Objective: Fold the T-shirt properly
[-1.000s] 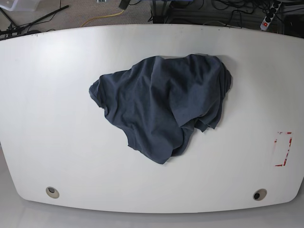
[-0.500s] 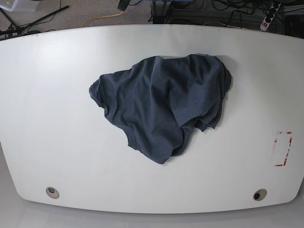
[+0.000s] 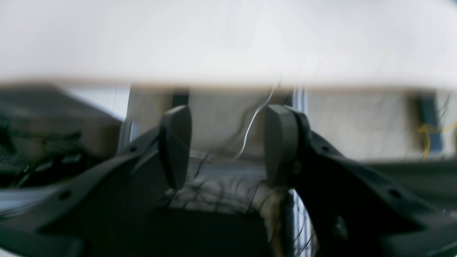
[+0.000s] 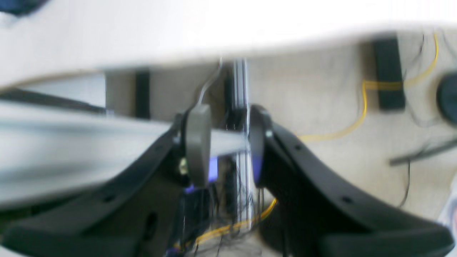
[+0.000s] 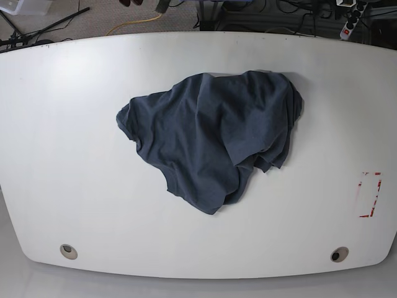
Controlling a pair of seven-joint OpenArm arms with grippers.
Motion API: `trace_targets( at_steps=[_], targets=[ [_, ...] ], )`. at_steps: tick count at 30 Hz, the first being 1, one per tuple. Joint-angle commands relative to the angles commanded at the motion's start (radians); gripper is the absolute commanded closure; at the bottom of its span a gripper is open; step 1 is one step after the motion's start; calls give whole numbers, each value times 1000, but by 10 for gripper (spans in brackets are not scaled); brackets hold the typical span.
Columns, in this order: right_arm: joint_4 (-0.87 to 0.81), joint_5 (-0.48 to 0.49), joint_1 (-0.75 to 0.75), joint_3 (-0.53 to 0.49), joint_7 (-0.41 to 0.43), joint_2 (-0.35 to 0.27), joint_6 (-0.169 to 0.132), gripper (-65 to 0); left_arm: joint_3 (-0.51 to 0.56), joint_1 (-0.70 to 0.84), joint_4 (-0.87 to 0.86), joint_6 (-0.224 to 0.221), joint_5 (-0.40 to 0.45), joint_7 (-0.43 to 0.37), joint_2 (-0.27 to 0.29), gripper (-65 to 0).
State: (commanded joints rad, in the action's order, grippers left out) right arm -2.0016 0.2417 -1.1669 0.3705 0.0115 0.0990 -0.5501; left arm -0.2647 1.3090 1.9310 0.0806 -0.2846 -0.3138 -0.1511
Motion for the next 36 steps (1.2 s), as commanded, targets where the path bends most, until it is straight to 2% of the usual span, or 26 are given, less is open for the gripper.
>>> trace_targets(
  at_steps=[9, 11, 15, 18, 23, 25, 27, 29, 31, 33, 36],
  targets=[
    [-2, -11, 195, -5, -2, -3, 0, -173, 8, -82, 3, 0, -9, 2, 8, -306],
    [-2, -21, 236, -6, -15, -25, 5, -174, 8, -108, 3, 0, -9, 2, 8, -347],
    [-2, -41, 342, -2, -123, -43, 2, -174, 3, -147, 3, -6, -9, 2, 8, -425],
    [-2, -44, 422, 0, -193, -46, 2, -178, 2, -174, 3, -6, -5, 2, 8, -428],
    [-2, -37, 535, -5, -316, -109, 0, -181, 3, -219, 3, -3, -2, 2, 3, -428],
    [-2, -44, 588, -5, -377, -110, 0, -181, 3, -239, 2, -3, 0, 2, 2, -428],
    [3, -44, 663, -2, -453, -120, 0, -222, 2, -268, -2, -2, 5, 2, 2, -428],
    [5, -38, 730, 0, -534, -155, 0, -330, 2, -292, -3, -2, 48, 2, 2, -428],
    [6, -37, 790, 2, -601, -172, 0, -409, 3, -308, -3, -2, 104, 2, 2, -428],
    [9, -43, 841, 2, -654, -176, 0, -439, 5, -326, -3, -2, 140, 2, 2, -428],
    [52, -37, 941, 2, -775, -184, 0, -447, 5, -368, -5, -2, 180, 2, 2, -428]
  ],
)
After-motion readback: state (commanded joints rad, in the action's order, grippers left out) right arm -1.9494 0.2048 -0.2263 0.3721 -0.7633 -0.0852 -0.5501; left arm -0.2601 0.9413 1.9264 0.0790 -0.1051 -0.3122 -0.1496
